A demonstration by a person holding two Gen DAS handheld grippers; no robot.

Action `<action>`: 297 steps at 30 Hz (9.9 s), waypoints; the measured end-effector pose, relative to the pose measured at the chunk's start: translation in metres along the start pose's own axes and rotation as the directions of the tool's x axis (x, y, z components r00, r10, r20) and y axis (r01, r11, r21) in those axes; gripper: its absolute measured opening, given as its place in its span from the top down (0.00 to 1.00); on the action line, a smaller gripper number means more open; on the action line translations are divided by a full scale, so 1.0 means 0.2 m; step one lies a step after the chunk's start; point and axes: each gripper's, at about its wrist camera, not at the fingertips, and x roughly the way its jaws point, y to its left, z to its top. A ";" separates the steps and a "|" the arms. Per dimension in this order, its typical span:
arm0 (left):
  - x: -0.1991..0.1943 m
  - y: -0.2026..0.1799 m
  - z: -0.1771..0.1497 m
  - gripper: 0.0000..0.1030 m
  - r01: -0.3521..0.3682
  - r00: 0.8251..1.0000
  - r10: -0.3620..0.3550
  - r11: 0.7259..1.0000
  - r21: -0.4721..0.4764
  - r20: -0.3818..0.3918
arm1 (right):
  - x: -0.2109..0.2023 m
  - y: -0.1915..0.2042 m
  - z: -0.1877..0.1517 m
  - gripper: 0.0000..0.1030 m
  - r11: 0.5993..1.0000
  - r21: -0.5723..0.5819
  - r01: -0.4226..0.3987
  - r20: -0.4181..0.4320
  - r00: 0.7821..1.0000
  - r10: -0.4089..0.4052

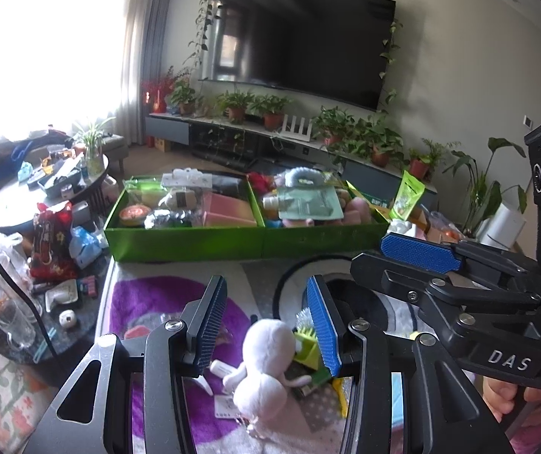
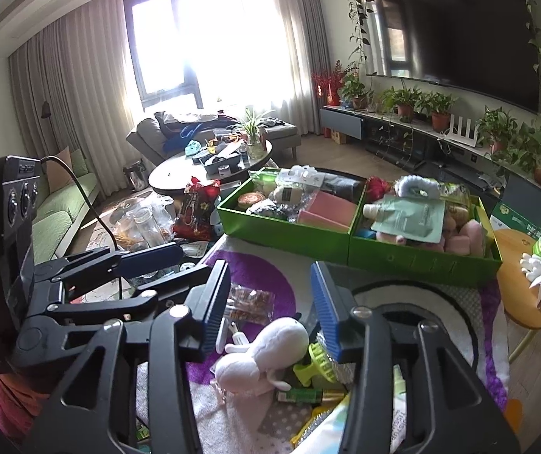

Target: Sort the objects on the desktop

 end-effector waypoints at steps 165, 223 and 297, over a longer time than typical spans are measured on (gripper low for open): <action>0.06 0.05 -0.27 0.53 -0.008 0.997 0.014 0.997 0.075 -0.082 | 0.22 -0.02 -0.34 0.48 0.989 0.133 -0.066 -0.255 0.962 0.098; 0.44 0.24 0.29 0.53 -0.045 0.999 0.046 0.996 0.083 -0.009 | 0.56 -0.27 0.22 0.48 0.989 0.120 -0.091 -0.131 0.986 0.107; 1.36 0.57 0.79 0.53 -0.088 0.995 0.091 0.992 0.087 -0.028 | 1.40 -0.71 0.65 0.48 0.967 0.240 -0.087 -0.115 0.986 0.117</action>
